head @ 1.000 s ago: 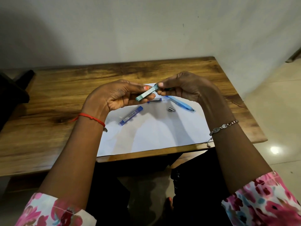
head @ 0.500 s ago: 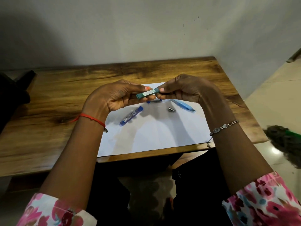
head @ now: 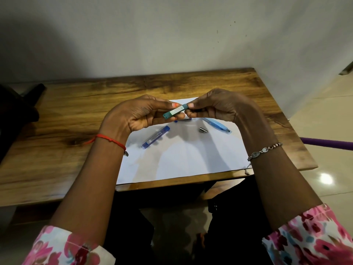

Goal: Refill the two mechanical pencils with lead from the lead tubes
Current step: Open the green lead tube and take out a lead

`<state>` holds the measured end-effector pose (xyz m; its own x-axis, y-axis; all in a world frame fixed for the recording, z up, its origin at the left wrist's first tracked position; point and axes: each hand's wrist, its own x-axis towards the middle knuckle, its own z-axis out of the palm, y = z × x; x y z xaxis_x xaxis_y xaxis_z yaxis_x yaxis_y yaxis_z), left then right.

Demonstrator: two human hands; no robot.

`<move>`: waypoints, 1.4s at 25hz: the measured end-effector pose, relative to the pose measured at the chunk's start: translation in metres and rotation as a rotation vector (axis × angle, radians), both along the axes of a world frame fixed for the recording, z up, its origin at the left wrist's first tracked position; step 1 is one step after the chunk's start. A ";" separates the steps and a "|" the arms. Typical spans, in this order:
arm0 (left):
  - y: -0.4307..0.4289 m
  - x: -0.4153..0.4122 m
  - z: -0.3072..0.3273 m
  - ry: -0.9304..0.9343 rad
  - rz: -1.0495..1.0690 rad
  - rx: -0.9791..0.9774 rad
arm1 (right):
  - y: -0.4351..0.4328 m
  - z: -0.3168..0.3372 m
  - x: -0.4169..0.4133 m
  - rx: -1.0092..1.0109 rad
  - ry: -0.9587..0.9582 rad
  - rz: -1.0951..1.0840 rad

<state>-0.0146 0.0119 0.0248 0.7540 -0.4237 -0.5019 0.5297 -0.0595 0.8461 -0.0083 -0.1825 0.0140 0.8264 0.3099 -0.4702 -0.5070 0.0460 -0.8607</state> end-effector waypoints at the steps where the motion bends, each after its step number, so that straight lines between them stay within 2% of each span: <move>1: 0.000 0.000 0.000 0.001 0.002 0.000 | 0.000 0.000 0.000 -0.003 -0.001 0.000; 9: 0.000 0.000 0.001 0.054 0.068 -0.064 | 0.002 -0.002 0.001 -0.012 0.001 0.009; 14: 0.000 0.000 0.000 -0.011 -0.020 0.030 | 0.000 -0.002 0.002 -0.040 -0.035 0.005; 19: 0.002 0.001 -0.002 -0.029 -0.056 0.041 | -0.001 -0.003 0.002 -0.060 -0.084 -0.009; 28: 0.004 0.004 -0.007 -0.031 -0.052 -0.002 | -0.004 -0.002 0.004 -0.243 -0.230 -0.101; 35: 0.006 0.008 -0.010 -0.085 -0.070 0.017 | -0.004 0.001 0.008 -0.168 -0.431 -0.266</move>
